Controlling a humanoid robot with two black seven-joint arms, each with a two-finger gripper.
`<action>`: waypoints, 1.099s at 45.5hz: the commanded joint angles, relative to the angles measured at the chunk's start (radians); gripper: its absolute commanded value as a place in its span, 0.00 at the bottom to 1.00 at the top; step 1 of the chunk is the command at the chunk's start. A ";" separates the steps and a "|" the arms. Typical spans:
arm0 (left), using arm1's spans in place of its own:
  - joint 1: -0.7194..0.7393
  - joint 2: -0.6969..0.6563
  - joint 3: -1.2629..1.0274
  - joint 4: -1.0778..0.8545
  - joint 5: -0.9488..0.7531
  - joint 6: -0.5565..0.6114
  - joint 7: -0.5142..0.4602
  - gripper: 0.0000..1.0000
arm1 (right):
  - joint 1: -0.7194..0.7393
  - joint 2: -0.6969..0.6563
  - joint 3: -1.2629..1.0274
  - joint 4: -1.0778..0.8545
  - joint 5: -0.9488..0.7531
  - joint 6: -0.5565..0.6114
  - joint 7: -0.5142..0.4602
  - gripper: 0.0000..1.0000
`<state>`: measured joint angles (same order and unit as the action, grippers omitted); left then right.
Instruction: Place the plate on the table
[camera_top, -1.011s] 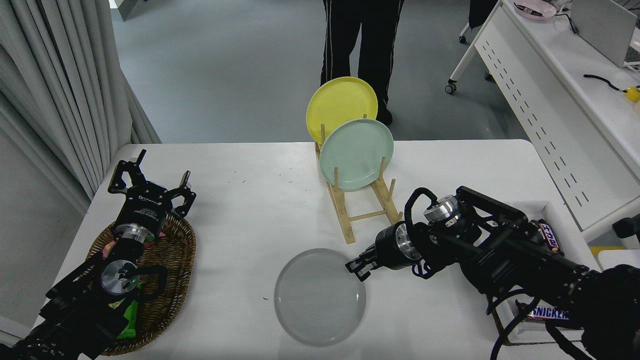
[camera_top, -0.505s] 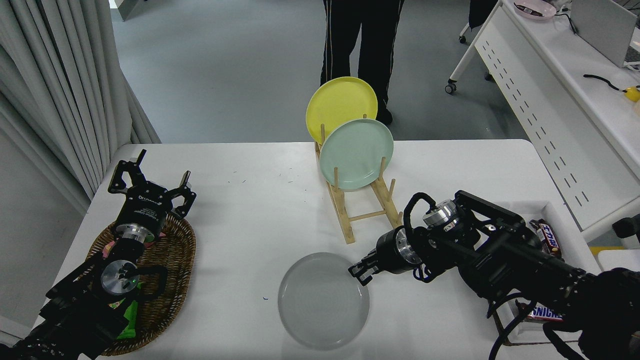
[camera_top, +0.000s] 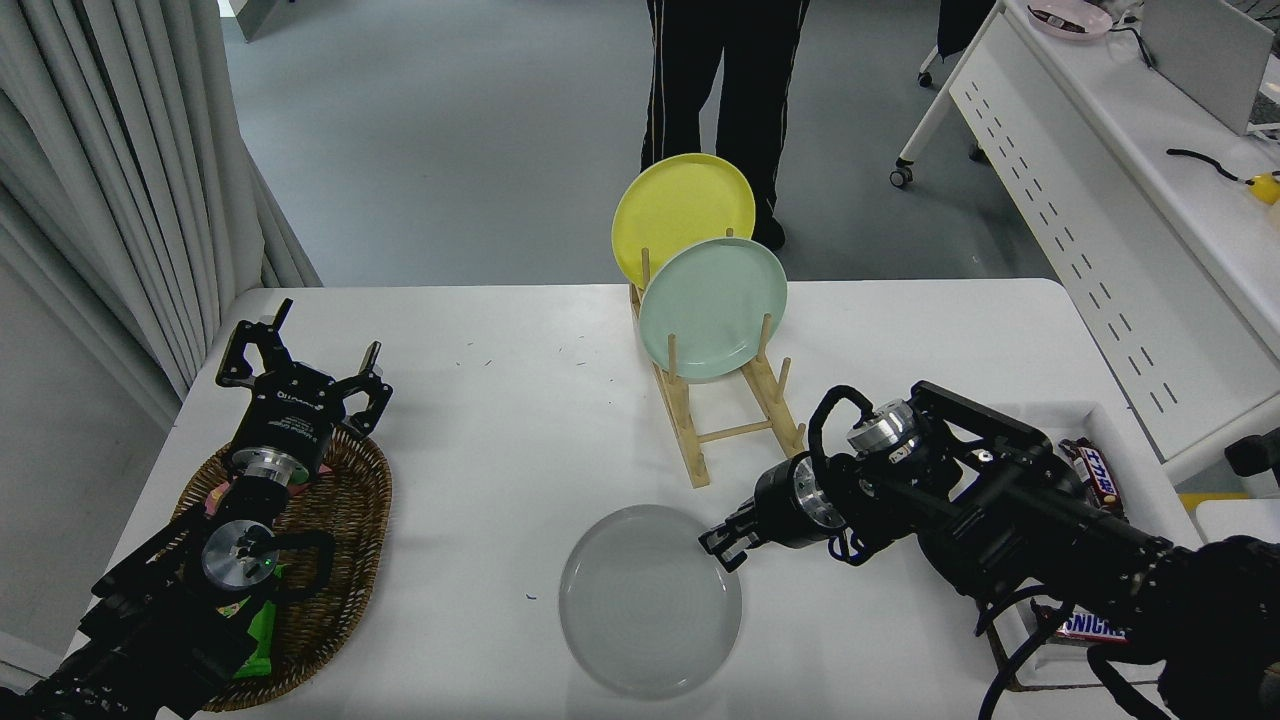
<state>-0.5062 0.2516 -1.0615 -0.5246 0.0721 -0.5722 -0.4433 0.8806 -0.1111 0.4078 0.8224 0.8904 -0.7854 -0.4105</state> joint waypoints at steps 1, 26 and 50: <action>0.000 0.000 0.000 0.000 0.000 0.000 0.000 1.00 | 0.001 -0.002 0.002 0.001 0.001 0.000 0.001 0.24; 0.000 0.000 0.000 0.000 0.000 0.000 0.000 1.00 | 0.004 -0.004 0.012 0.006 0.001 0.000 0.001 0.79; 0.000 0.000 0.000 0.000 0.000 0.000 0.000 1.00 | 0.055 -0.004 -0.003 0.213 -0.054 0.208 -0.001 1.00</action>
<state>-0.5062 0.2516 -1.0615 -0.5246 0.0721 -0.5722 -0.4433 0.9122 -0.1135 0.4078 0.9176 0.8691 -0.6894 -0.4101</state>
